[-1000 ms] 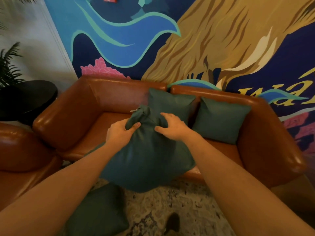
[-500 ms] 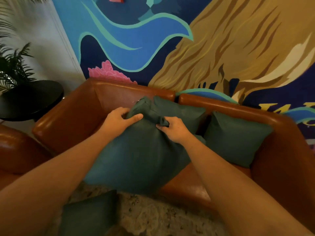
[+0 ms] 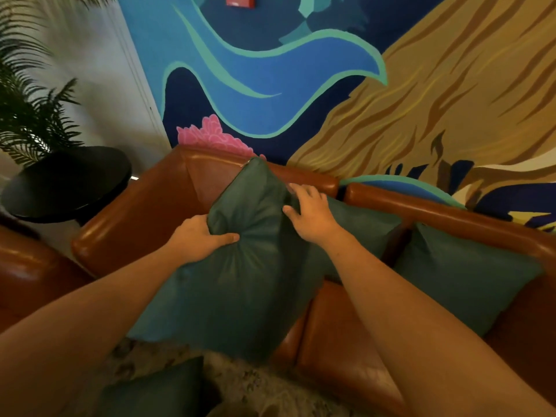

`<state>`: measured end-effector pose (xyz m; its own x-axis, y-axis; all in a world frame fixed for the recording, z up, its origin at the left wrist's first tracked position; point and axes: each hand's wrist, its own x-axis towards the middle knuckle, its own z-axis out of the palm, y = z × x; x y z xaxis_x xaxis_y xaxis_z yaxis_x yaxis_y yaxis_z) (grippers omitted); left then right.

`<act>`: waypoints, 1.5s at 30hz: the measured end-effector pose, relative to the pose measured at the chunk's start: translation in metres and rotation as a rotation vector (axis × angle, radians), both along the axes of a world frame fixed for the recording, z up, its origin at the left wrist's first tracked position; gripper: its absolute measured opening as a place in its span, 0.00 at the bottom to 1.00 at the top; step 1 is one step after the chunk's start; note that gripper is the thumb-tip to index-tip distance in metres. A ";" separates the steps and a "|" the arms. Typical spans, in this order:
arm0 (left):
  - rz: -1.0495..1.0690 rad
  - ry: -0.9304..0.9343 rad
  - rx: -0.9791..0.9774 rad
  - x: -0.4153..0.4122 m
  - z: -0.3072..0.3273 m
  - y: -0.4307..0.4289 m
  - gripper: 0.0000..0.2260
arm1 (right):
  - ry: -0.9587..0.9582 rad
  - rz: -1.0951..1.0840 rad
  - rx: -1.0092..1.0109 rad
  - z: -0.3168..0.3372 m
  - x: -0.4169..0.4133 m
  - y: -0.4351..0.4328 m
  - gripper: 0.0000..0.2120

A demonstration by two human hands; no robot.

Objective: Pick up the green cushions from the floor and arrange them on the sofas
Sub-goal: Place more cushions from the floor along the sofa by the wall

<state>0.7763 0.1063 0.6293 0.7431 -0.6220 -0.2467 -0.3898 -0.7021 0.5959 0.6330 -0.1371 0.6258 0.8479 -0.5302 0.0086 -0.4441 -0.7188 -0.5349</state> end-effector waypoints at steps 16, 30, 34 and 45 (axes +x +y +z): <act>0.572 0.621 -0.351 0.248 -0.057 -0.039 0.38 | 0.550 0.114 0.276 -0.007 0.196 0.118 0.67; 0.584 0.766 -0.354 0.263 -0.014 -0.107 0.28 | 0.339 -0.076 -0.003 -0.032 0.274 0.011 0.21; 0.275 -0.069 -0.217 0.314 -0.025 -0.098 0.37 | 0.386 -0.066 0.197 -0.031 0.291 -0.042 0.23; -0.806 -0.668 0.573 0.449 -0.053 -0.138 0.69 | 0.549 0.141 0.414 -0.061 0.362 -0.110 0.27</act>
<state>1.2251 -0.0317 0.5763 0.2763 -0.8936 -0.3538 -0.9541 -0.2108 -0.2127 0.9950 -0.2473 0.5649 0.7325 -0.2817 -0.6197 -0.6460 -0.5748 -0.5023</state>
